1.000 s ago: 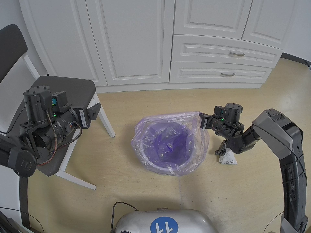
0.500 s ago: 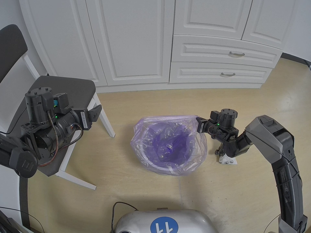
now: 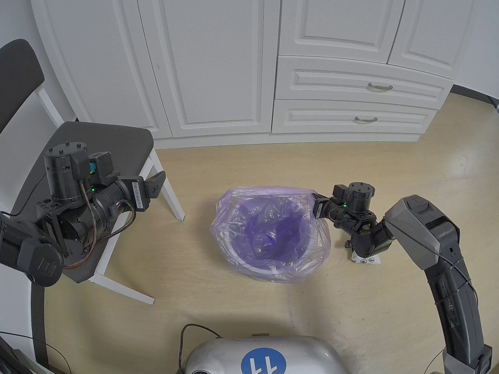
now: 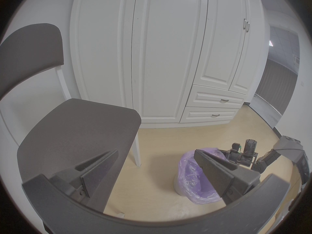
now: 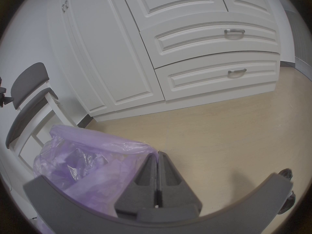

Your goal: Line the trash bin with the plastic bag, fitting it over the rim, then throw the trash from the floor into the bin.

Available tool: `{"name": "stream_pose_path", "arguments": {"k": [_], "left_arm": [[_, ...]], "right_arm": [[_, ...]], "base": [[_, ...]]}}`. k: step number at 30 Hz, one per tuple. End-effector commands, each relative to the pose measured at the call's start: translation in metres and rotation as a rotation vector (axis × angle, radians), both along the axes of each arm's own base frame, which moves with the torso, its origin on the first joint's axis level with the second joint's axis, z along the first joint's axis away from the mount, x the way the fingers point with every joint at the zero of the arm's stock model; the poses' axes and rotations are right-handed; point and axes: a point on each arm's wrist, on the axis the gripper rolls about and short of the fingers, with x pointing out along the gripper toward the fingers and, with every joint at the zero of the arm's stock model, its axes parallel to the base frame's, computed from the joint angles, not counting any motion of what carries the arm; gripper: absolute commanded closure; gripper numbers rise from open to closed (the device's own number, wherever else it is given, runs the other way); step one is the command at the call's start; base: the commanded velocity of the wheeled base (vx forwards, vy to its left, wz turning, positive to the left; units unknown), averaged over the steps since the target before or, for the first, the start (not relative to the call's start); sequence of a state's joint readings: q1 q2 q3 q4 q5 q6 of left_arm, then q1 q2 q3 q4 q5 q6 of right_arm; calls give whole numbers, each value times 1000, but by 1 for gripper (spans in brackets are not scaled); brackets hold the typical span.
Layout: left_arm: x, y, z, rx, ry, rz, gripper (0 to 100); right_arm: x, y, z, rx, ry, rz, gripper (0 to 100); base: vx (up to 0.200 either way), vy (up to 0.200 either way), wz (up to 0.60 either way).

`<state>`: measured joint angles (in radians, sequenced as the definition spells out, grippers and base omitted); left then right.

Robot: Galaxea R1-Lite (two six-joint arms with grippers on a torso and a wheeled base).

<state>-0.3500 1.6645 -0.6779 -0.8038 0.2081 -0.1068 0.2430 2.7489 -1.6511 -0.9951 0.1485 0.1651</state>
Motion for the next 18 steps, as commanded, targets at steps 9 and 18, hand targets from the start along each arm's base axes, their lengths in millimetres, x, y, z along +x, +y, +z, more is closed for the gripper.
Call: {"name": "stream_pose_path", "arguments": {"k": [9,18], "left_arm": [[4,-7,-9,8,21,-16,0],[7,-9,-16,32,7,-23,0]], "right_arm": [[10,3,-34,32,18,-3,100],[15,1,-39,52,2,-10,100]], "base": [[0,0,0],[0,0,0]]}}
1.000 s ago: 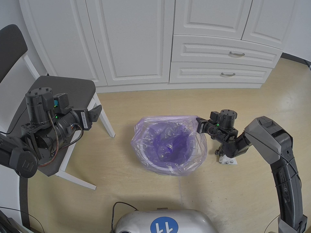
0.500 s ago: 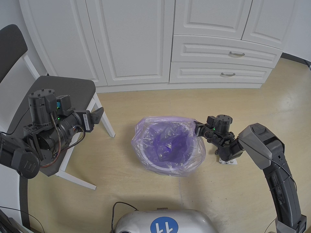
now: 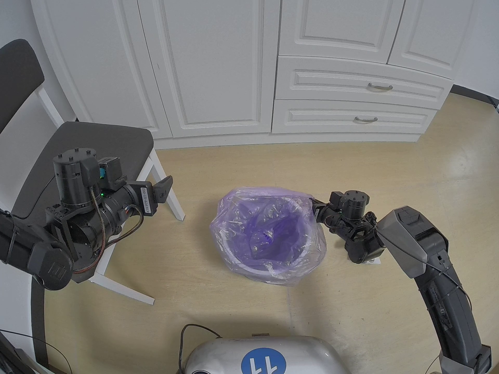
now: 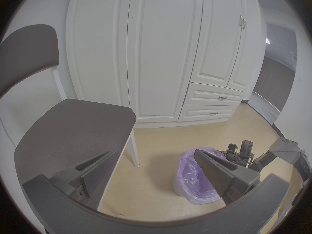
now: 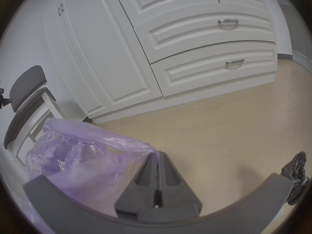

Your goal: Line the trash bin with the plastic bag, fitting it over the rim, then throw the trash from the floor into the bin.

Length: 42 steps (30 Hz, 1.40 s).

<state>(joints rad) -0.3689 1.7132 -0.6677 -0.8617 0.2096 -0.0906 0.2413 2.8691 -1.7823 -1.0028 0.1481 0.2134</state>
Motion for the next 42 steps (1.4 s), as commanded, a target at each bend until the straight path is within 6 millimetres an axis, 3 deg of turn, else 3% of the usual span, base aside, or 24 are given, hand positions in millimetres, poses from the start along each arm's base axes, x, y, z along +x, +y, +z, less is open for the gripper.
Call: {"name": "stream_pose_path", "arguments": {"k": [1,11,12,20,27,32,33,34,38,42], "left_arm": [[1,-1,-5,17,7,-3,0],[2,-3,-9,19,11,-9,0],[2,-4,-9,19,12,-12,0],[-9,-22,-18,32,44,-84,0],[-1,-42,-47,79,120,-91,0],[48,-75,-77,97,112,-65,0],[48,-75,-77,97,112,-65,0],[69,-83,-85,128,124,-70,0],[97,-92,-94,179,219,-66,0],[117,-98,-106,194,269,-56,0]], "right_arm": [[2,-2,-5,3,-2,-5,100],[2,-2,-5,21,2,-5,100],[2,-2,-3,24,-1,-5,0],[3,-4,6,33,-42,-6,0],[1,6,4,47,-31,9,0],[8,12,10,122,-41,-27,0],[8,12,10,122,-41,-27,0],[12,13,12,154,-44,-48,0],[15,24,18,221,-58,-46,0],[11,36,0,231,-2,-101,0]], "base": [[0,0,0],[0,0,0],[0,0,0],[0,0,0],[0,0,0],[0,0,0],[0,0,0],[0,0,0],[0,0,0],[0,0,0]]}}
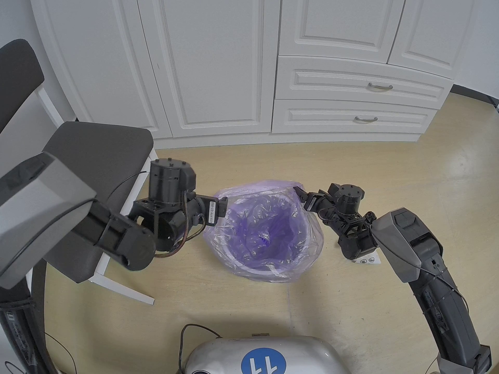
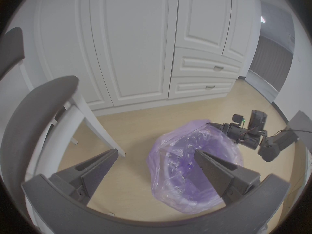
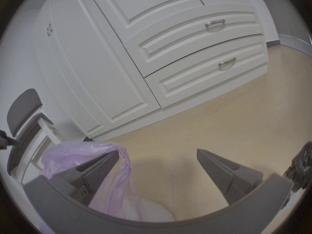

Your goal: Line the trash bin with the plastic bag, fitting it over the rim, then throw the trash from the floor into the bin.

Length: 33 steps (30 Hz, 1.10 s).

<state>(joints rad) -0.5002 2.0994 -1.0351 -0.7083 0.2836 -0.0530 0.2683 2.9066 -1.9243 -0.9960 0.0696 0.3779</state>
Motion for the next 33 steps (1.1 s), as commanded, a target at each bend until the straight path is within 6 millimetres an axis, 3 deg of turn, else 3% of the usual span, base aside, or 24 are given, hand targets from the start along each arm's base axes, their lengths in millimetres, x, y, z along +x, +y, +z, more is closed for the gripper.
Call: {"name": "stream_pose_path", "arguments": {"k": [1,6,14,15,24,33], "left_arm": [[50,-18,-55,80,135,17,0],[73,-26,-72,89,137,20,0],[83,-25,-84,125,203,32,0],[91,-24,-83,112,188,45,0],[121,11,-67,35,129,149,0],[129,22,-76,9,132,180,0]], "right_arm": [[-1,22,-15,57,45,-40,0],[0,19,-15,57,53,-44,0],[1,16,-15,58,55,-45,0],[2,15,-15,58,55,-48,0],[2,12,-18,57,59,-45,0],[3,9,-22,53,67,-50,0]], "base": [[0,0,0],[0,0,0],[0,0,0],[0,0,0],[0,0,0],[0,0,0]]}}
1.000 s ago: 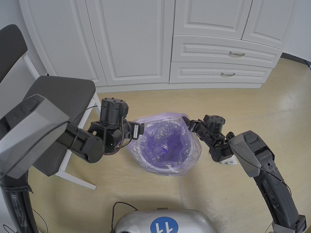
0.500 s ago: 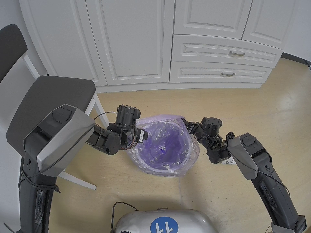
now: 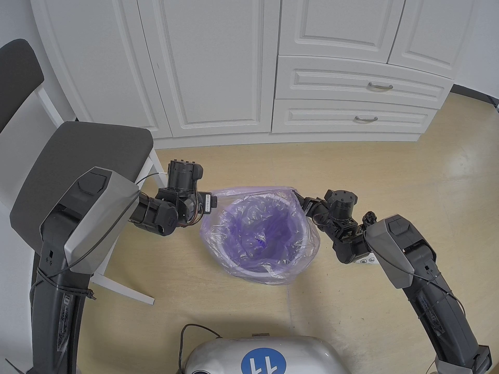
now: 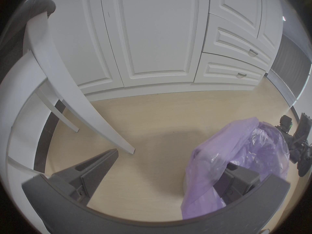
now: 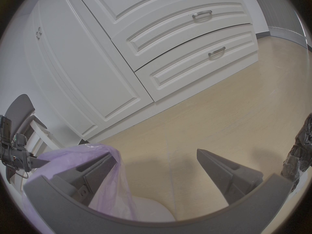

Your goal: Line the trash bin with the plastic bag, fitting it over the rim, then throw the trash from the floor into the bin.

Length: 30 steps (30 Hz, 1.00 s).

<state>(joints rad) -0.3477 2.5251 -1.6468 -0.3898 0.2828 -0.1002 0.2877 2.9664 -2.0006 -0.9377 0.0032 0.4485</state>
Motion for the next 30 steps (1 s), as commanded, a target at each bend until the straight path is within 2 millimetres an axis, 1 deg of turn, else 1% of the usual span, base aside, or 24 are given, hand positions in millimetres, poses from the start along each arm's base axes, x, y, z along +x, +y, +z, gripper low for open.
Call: {"name": "stream_pose_path", "arguments": {"k": [1,2,3,4,5,6,7,9,10,13,14,15,18,22,27,30], "left_arm": [[8,4,-13,-2,7,15,0],[8,4,-13,-2,7,17,0],[15,4,-22,-5,7,23,0],[15,5,-22,-5,7,24,0],[21,5,-30,-11,5,30,0],[21,5,-30,-11,5,30,0],[26,4,-36,-30,3,41,0],[29,3,-40,-37,4,45,0],[32,2,-47,-41,10,48,0],[38,2,-61,-36,30,53,0],[38,2,-61,-36,30,53,0],[42,0,-66,-52,28,59,0],[42,0,-68,-69,49,75,0],[39,4,-72,-49,111,85,0],[39,10,-74,-36,145,98,0],[38,11,-78,-27,171,101,0]], "right_arm": [[0,-1,-3,-2,4,-1,0],[0,-1,-3,-2,6,-2,0],[0,-2,-4,-3,7,-2,0],[0,-3,-4,-2,6,-4,0],[1,-5,-4,-2,6,-4,0],[1,-5,-4,-2,6,-4,0],[1,-5,-5,-3,9,-1,0],[1,-7,-5,-1,9,-1,0],[2,-11,-7,-4,13,-6,0],[4,-17,-6,-3,10,-10,0],[4,-17,-6,-3,10,-10,0],[6,-22,-2,-1,4,-16,0],[8,-29,0,-2,2,-27,0],[9,-36,-9,-65,85,-27,0],[6,-35,-25,-136,138,-14,0],[3,-30,-35,-174,168,1,0]], "base": [[0,0,0],[0,0,0],[0,0,0],[0,0,0],[0,0,0],[0,0,0],[0,0,0],[0,0,0],[0,0,0],[0,0,0],[0,0,0],[0,0,0],[0,0,0],[0,0,0],[0,0,0],[0,0,0]]}}
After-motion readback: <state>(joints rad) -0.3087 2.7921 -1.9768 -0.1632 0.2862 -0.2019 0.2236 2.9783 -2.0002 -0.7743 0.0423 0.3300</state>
